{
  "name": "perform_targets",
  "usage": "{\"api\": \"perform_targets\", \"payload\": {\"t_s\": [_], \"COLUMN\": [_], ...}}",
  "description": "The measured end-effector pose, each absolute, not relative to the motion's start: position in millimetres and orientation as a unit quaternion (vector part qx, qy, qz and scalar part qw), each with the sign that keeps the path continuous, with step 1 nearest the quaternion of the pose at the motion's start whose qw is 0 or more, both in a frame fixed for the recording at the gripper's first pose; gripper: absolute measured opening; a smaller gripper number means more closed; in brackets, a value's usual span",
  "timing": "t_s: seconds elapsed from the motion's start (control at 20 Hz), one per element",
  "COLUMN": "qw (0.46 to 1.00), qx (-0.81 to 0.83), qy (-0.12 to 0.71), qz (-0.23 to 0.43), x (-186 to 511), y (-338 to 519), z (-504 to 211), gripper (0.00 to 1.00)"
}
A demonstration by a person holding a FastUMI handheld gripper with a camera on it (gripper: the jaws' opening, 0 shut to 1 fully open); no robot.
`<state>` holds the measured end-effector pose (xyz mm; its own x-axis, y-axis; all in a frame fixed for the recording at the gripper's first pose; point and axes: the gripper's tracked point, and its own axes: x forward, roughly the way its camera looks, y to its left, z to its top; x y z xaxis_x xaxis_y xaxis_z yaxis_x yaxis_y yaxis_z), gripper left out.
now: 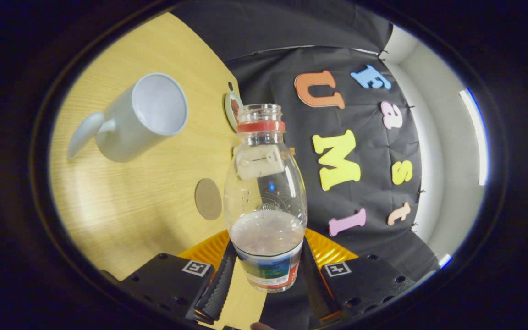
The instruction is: Take the bottle from table, then pour the juice into the cup, finally place the bottle on the coaster
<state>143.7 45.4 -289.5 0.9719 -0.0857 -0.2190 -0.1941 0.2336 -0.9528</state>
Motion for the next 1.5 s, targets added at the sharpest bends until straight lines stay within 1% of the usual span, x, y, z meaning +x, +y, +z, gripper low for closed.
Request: {"api": "perform_targets", "payload": {"t_s": [0.35,0.8,1.5], "qw": [0.729,0.689,0.651], "qx": [-0.678,-0.719,-0.753], "qy": [0.088,0.085,0.082], "qz": [0.031,0.031,0.035], "x": [143.2,142.3,143.6], "y": [53.8,58.0,66.3], "z": [-279.0,-269.5,-262.4], "gripper": [0.75,0.75,0.75]}}
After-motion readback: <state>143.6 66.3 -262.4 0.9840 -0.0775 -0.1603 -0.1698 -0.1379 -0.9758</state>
